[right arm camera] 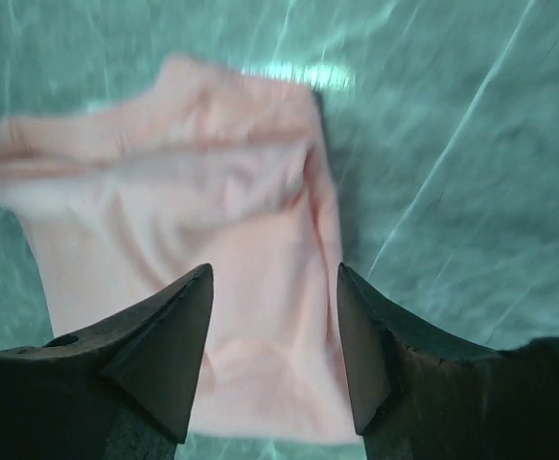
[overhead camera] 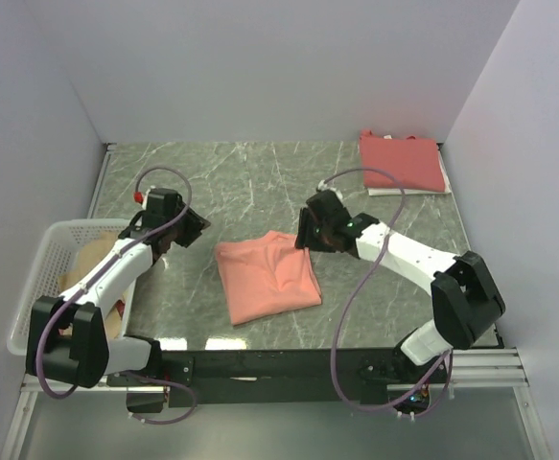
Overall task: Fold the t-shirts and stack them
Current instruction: Fold the tshirt
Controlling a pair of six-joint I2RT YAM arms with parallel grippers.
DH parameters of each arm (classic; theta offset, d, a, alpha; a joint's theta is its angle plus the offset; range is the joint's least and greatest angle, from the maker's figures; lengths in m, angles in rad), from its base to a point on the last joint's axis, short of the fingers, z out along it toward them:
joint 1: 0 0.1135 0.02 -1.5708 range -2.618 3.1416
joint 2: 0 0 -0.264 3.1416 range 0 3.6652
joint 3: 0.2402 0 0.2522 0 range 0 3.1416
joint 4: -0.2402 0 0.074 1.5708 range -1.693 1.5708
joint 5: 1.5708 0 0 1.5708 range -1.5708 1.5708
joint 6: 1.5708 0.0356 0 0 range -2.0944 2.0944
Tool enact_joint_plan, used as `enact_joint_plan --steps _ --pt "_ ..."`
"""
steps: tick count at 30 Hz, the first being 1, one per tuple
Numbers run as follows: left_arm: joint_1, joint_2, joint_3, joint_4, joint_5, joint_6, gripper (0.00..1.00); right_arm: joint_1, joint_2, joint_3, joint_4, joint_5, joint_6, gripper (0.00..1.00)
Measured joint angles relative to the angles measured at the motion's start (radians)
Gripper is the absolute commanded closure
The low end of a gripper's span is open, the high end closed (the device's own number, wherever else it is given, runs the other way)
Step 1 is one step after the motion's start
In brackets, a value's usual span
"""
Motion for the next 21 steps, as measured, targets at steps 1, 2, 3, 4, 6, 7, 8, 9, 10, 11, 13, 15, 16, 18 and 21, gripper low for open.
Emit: enact_joint_plan --steps 1,2,3,4,6,7,8,9,10,11,13,15,16,18,21 --pt "-0.013 0.000 0.000 -0.009 -0.012 0.001 0.59 -0.027 0.013 0.023 0.003 -0.002 -0.014 0.41" --pt "-0.028 0.000 0.000 -0.022 -0.024 0.003 0.59 -0.039 0.024 0.040 0.006 -0.003 -0.024 0.41" --pt "-0.042 0.000 -0.003 -0.032 -0.034 0.003 0.60 -0.044 0.041 0.059 0.011 -0.006 -0.034 0.43" --pt "-0.054 0.000 -0.006 -0.040 -0.039 0.002 0.60 -0.044 0.059 0.075 0.014 -0.012 -0.046 0.45" --pt "-0.071 0.002 -0.018 -0.045 -0.051 0.002 0.60 -0.041 0.091 0.095 0.023 -0.024 -0.057 0.46" --pt "-0.077 0.005 -0.023 -0.050 -0.058 0.002 0.60 -0.040 0.107 0.101 0.025 -0.029 -0.061 0.46" --pt "-0.082 0.010 -0.027 -0.050 -0.063 0.002 0.61 -0.039 0.126 0.105 0.030 -0.034 -0.064 0.49" --pt "-0.087 0.020 -0.029 -0.050 -0.067 0.002 0.61 -0.038 0.137 0.105 0.031 -0.038 -0.066 0.50" --pt "-0.092 0.033 -0.029 -0.049 -0.072 0.002 0.61 -0.037 0.152 0.105 0.029 -0.040 -0.067 0.50" --pt "-0.096 0.045 -0.029 -0.048 -0.077 0.002 0.61 -0.037 0.166 0.105 0.027 -0.041 -0.067 0.50" --pt "-0.107 0.070 -0.029 -0.049 -0.084 0.002 0.62 -0.037 0.186 0.105 0.026 -0.039 -0.067 0.50" --pt "-0.119 0.099 -0.029 -0.049 -0.090 0.002 0.62 -0.037 0.197 0.105 0.021 -0.038 -0.067 0.50" --pt "-0.125 0.113 -0.029 -0.049 -0.093 0.002 0.62 -0.037 0.198 0.105 0.021 -0.038 -0.066 0.50" --pt "-0.136 0.134 -0.029 -0.048 -0.098 0.001 0.62 -0.038 0.199 0.107 0.022 -0.038 -0.066 0.51" --pt "-0.149 0.158 -0.029 -0.042 -0.098 0.001 0.62 -0.041 0.202 0.110 0.023 -0.039 -0.063 0.51"
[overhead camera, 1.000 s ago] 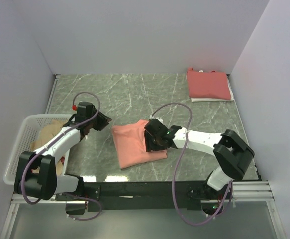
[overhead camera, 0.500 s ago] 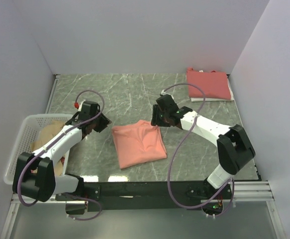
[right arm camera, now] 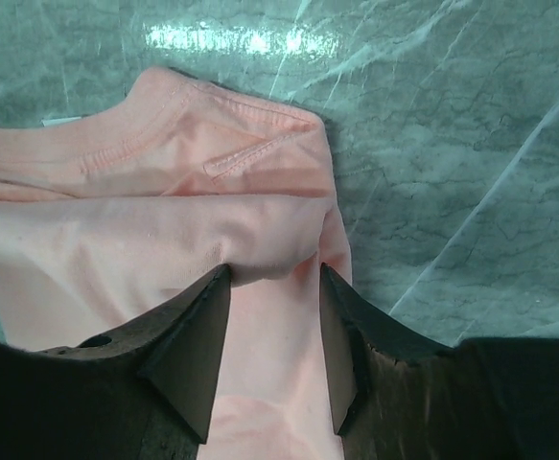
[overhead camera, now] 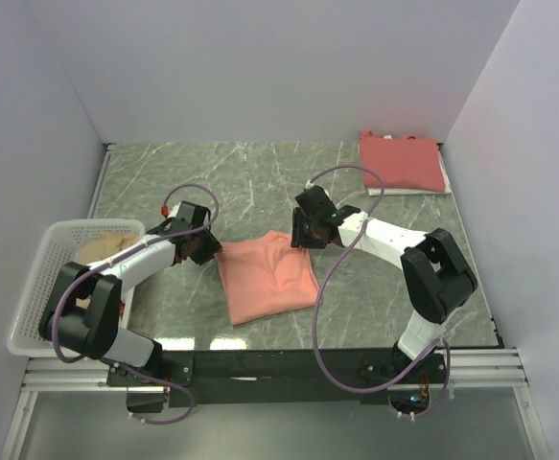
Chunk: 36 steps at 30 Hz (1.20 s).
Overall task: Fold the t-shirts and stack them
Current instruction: Fold the tshirt
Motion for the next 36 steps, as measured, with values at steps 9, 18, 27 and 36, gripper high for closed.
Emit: enact_joint_plan --steps 9,18,27,36 --pt "-0.032 0.043 0.008 0.015 0.001 -0.006 0.65 -0.014 0.027 0.010 0.006 0.000 0.011 0.52" --pt "-0.039 0.043 0.008 0.039 0.008 -0.024 0.88 -0.023 0.027 0.010 0.007 0.003 0.022 0.52" --pt "-0.039 0.041 0.008 0.047 0.009 -0.025 0.99 -0.027 0.037 0.019 0.013 0.000 0.030 0.58" --pt "-0.039 0.003 0.008 0.045 0.010 -0.023 0.99 -0.029 0.071 0.042 0.061 -0.012 0.047 0.83"
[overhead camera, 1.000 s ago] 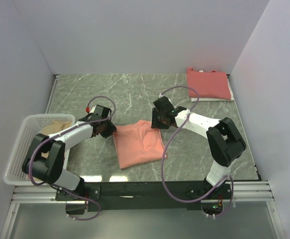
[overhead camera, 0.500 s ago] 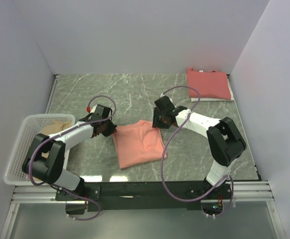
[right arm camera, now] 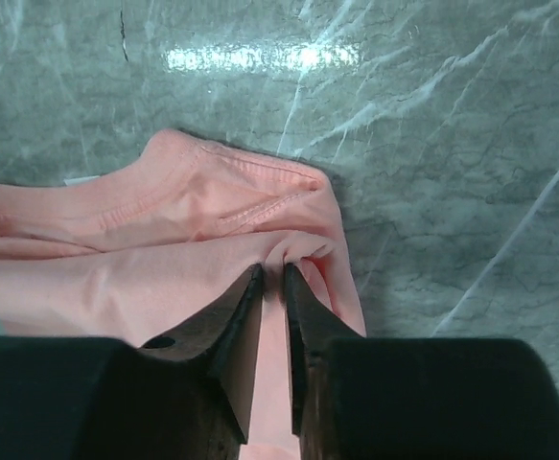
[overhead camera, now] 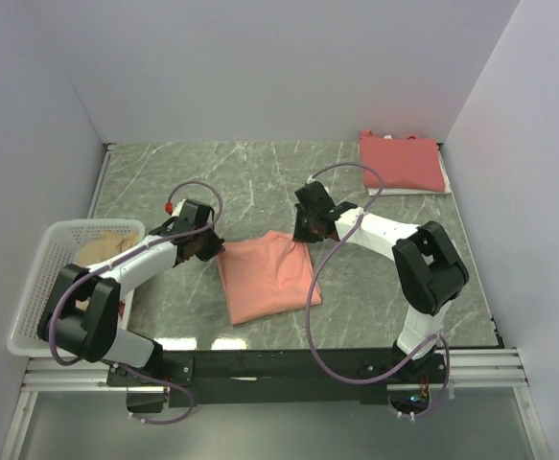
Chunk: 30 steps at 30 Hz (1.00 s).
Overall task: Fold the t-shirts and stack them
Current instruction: Fold the tshirt
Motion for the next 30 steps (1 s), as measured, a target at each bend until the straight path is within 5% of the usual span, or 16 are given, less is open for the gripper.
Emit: enact_joint_plan --steps 4,17,25,28,30 --pt "0.000 -0.025 0.000 -0.014 -0.002 0.000 0.99 -0.002 0.000 0.000 0.008 -0.006 0.011 0.95" --pt "0.002 -0.136 -0.031 -0.077 -0.063 -0.029 0.99 -0.002 0.001 0.006 0.073 -0.026 0.003 0.96" --pt "0.088 -0.118 -0.103 -0.070 -0.082 -0.046 0.99 -0.037 0.079 0.023 0.163 -0.071 -0.015 0.60" --pt "0.108 -0.111 -0.107 -0.067 -0.090 -0.043 0.99 -0.063 0.077 0.025 0.171 -0.069 -0.024 0.57" --pt "0.109 -0.111 -0.107 -0.065 -0.090 -0.034 0.90 -0.073 0.068 0.025 0.170 -0.067 -0.027 0.57"
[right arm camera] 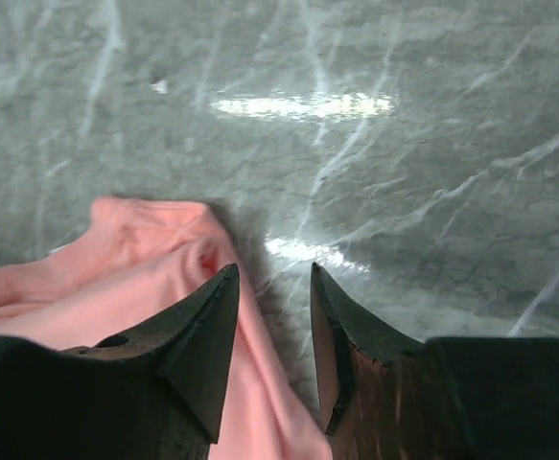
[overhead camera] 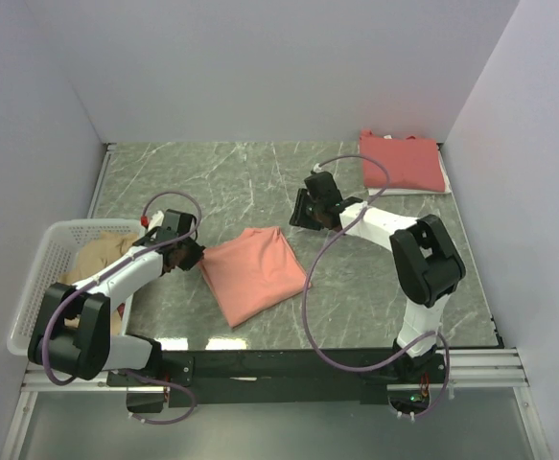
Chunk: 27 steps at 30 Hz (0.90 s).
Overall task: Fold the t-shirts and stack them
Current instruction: Fold the tshirt
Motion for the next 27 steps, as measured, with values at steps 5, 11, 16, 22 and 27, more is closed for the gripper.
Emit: enact_joint_plan --steps 5,11,16,22,27 --pt "0.003 -0.017 0.008 -0.019 -0.013 0.031 0.63 0.008 -0.098 -0.038 0.001 -0.017 0.000 0.58" --pt "-0.009 -0.092 0.132 -0.108 -0.072 0.074 0.72 0.085 -0.257 -0.142 0.014 -0.053 0.013 0.64" --pt "-0.124 -0.081 0.249 -0.092 -0.049 0.106 0.89 0.136 -0.311 -0.254 0.046 -0.111 0.050 0.68" --pt "-0.264 0.071 0.268 -0.030 0.063 0.116 0.99 0.140 -0.335 -0.396 0.098 -0.153 0.100 0.71" --pt "-0.302 0.181 0.257 0.043 0.128 0.121 0.99 0.144 -0.363 -0.482 0.141 -0.166 0.129 0.72"
